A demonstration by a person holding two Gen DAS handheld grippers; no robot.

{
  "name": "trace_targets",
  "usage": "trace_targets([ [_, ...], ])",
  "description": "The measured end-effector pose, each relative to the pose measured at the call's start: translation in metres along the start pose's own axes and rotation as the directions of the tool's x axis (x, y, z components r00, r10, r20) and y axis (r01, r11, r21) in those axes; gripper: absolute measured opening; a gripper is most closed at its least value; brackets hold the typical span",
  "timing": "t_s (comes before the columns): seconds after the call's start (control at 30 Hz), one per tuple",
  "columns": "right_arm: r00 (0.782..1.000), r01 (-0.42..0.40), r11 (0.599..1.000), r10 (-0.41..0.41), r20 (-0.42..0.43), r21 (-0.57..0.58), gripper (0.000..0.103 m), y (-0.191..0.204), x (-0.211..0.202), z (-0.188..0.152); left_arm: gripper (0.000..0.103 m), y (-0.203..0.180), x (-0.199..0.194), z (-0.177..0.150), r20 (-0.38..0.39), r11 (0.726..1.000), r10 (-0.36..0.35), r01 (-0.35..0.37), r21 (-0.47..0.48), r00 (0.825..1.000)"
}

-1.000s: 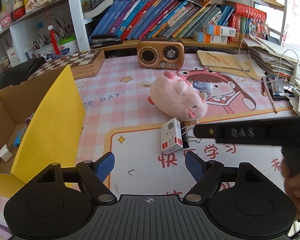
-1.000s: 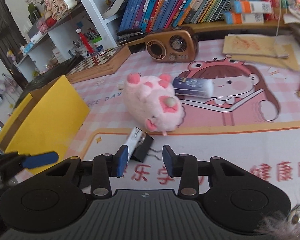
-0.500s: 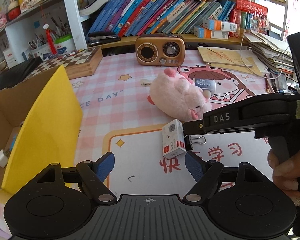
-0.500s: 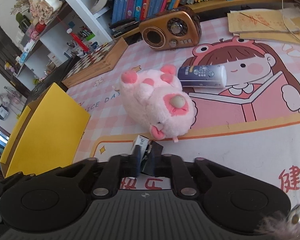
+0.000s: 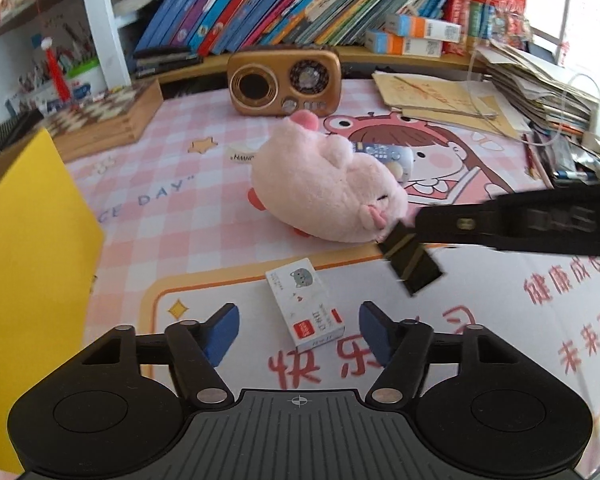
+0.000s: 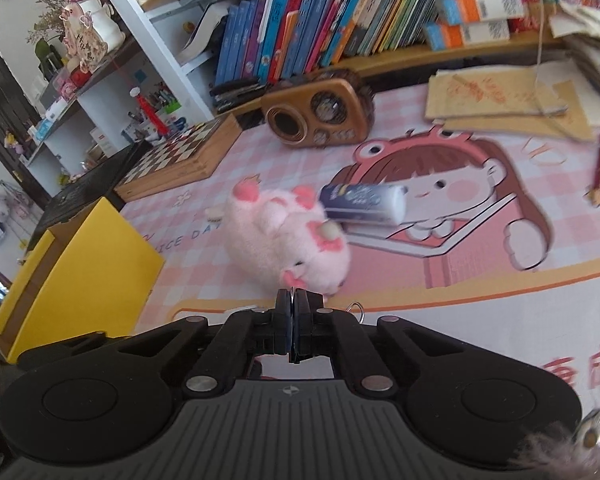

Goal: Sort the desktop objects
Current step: 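Close the right gripper on the black binder clip while the left gripper grasps the white staple box, then lift the staple box and clip and carry both toward the yellow box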

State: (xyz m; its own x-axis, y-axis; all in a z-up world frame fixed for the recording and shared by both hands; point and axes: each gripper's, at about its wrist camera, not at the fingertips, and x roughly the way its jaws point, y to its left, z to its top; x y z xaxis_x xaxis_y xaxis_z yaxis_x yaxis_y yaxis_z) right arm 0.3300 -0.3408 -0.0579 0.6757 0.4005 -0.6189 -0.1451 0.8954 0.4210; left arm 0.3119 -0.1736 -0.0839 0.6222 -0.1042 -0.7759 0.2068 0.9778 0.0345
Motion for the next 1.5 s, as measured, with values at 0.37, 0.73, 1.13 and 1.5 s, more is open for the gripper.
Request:
trace_targets([
  [0.37, 0.999, 0.039, 0.999, -0.039, 0.014, -0.002, 0.002, -0.013, -0.017, -0.004, 0.028, -0.001, 0.016, 0.005, -0.011, 0.999, -0.008, 0.008, -0.042, 1.000],
  [0.73, 0.999, 0.044, 0.998, -0.044, 0.010, -0.039, 0.002, -0.005, -0.025, -0.011, 0.028, 0.010, -0.018, 0.005, 0.043, 0.996, -0.050, 0.053, -0.068, 0.998],
  [1.13, 0.999, 0.039, 0.996, -0.037, 0.027, -0.078, 0.002, 0.015, -0.055, -0.031, 0.028, 0.012, -0.071, -0.010, 0.113, 0.990, -0.107, 0.116, -0.079, 0.988],
  [1.5, 0.996, 0.078, 0.994, -0.073, 0.060, -0.079, 0.002, 0.046, -0.087, -0.062, 0.028, 0.024, -0.113, -0.043, 0.144, 0.982, -0.160, 0.172, -0.073, 0.977],
])
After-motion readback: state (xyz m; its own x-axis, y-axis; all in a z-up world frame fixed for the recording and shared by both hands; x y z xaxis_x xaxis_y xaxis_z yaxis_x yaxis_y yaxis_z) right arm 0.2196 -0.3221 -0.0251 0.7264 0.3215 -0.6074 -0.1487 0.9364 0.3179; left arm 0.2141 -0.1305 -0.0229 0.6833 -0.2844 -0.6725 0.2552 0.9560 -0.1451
